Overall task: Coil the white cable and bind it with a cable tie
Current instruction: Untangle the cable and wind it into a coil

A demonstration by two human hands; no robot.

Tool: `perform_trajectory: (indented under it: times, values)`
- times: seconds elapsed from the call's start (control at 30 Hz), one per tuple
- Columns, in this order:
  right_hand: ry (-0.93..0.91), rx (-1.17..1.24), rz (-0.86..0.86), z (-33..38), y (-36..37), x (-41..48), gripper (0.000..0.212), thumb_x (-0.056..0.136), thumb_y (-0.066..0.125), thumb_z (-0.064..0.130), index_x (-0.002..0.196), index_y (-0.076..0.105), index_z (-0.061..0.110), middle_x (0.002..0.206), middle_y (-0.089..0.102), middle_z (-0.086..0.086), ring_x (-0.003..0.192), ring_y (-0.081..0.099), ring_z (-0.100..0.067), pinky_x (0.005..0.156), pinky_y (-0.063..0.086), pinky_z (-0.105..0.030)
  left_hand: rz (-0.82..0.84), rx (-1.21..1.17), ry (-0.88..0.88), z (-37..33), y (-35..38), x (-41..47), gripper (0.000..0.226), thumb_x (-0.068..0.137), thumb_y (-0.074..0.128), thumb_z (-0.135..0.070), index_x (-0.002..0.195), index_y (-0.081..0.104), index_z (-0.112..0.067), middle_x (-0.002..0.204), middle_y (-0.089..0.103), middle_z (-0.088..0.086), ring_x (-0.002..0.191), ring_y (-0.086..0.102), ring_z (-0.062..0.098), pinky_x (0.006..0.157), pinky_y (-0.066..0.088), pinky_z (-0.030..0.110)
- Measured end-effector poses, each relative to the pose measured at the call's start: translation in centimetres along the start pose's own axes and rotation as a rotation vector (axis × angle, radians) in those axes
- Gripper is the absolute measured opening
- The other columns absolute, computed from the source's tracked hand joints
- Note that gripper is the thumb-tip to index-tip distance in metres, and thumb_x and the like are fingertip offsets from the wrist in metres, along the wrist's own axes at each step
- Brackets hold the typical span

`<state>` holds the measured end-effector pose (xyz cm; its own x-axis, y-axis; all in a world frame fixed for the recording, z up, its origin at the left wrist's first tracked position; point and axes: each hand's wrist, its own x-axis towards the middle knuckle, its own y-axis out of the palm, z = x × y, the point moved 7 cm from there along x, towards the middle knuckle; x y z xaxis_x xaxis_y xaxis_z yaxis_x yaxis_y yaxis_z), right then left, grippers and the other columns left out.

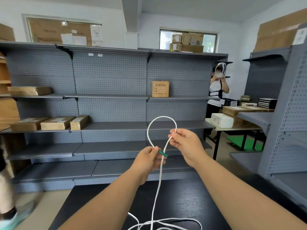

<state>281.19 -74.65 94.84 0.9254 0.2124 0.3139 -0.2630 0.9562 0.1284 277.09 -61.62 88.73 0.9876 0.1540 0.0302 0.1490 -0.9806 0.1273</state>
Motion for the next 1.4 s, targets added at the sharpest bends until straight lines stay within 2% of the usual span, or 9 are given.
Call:
perform_trajectory:
  times: [0.17,0.33,0.53,0.67,0.77,0.9,1.1,1.23,1.4]
  values:
    - [0.038,0.055,-0.035,-0.8,-0.6,0.0,0.012,0.093,0.051,0.002,0.098,0.062,0.002,0.08,0.064,-0.006,0.069,0.059,-0.01,0.063,0.053,-0.016,-0.019,0.065,0.017,-0.4,-0.3,0.1,0.024,0.099,0.038,-0.027,0.094,0.057,-0.013,0.073,0.062,0.005,0.062,0.064,0.017,0.069,0.056,0.032]
    - [0.131,-0.006,-0.057,-2.0,-1.4,0.1,0.011,0.092,0.055,0.009,0.093,0.063,0.002,0.077,0.062,-0.006,0.068,0.057,-0.011,0.066,0.053,-0.019,-0.094,0.19,0.17,-2.3,-1.3,0.5,0.023,0.099,0.04,-0.02,0.087,0.06,-0.015,0.068,0.051,0.002,0.057,0.047,0.011,0.055,0.048,0.016]
    - [-0.012,-0.649,-0.277,0.0,-3.2,0.5,0.047,0.089,0.059,0.026,0.131,0.043,0.012,0.123,0.053,-0.006,0.105,0.053,-0.019,0.088,0.042,-0.031,-0.096,0.677,0.331,-4.9,-2.7,1.1,0.02,0.096,0.046,-0.026,0.096,0.063,-0.017,0.068,0.053,-0.007,0.055,0.044,0.005,0.054,0.038,0.018]
    - [-0.379,-0.987,-0.034,3.1,0.0,0.5,0.046,0.092,0.055,0.022,0.136,0.043,0.016,0.141,0.043,-0.001,0.13,0.038,-0.02,0.108,0.028,-0.032,0.047,0.921,0.318,-5.0,-2.5,1.5,0.015,0.092,0.054,-0.03,0.088,0.064,-0.02,0.064,0.053,-0.01,0.055,0.045,0.003,0.055,0.036,0.018]
    - [-0.393,-1.112,0.194,2.6,1.9,0.6,0.045,0.094,0.052,0.021,0.138,0.042,0.018,0.147,0.038,0.001,0.137,0.028,-0.019,0.112,0.02,-0.031,0.172,0.948,0.303,-4.9,-2.1,1.5,0.012,0.089,0.059,-0.028,0.085,0.065,-0.018,0.064,0.056,-0.011,0.061,0.049,0.007,0.064,0.042,0.02]
    - [-0.295,-1.203,0.413,0.8,2.9,0.7,0.04,0.094,0.052,0.022,0.133,0.049,0.017,0.139,0.049,-0.004,0.133,0.036,-0.019,0.107,0.024,-0.026,0.303,1.007,0.287,-4.9,-1.3,1.0,0.012,0.089,0.06,-0.028,0.092,0.067,-0.019,0.064,0.056,-0.011,0.054,0.047,-0.001,0.056,0.039,0.006]
    - [-0.247,-1.128,0.39,0.7,2.1,0.7,0.017,0.089,0.059,0.024,0.098,0.071,0.017,0.081,0.053,0.013,0.086,0.053,-0.013,0.075,0.034,-0.024,0.308,0.973,0.225,-4.8,-1.4,0.4,0.019,0.089,0.059,-0.033,0.092,0.07,-0.017,0.065,0.058,-0.008,0.052,0.048,-0.004,0.06,0.042,0.01]
    - [-0.238,-1.087,0.302,0.9,1.7,0.8,0.015,0.089,0.058,0.024,0.093,0.071,0.017,0.083,0.055,0.009,0.083,0.051,-0.01,0.073,0.035,-0.025,0.3,0.851,0.163,-4.8,-1.5,-0.2,0.024,0.091,0.056,-0.027,0.09,0.07,-0.008,0.077,0.06,0.002,0.069,0.05,0.012,0.071,0.044,0.023]
    - [-0.217,-1.092,0.248,0.9,1.6,0.8,0.016,0.09,0.058,0.023,0.093,0.071,0.016,0.09,0.06,0.003,0.088,0.054,-0.014,0.077,0.038,-0.026,0.295,0.73,0.125,-4.7,-1.3,-0.3,0.017,0.089,0.057,-0.011,0.1,0.07,-0.009,0.082,0.064,0.0,0.071,0.053,0.007,0.063,0.045,0.01]
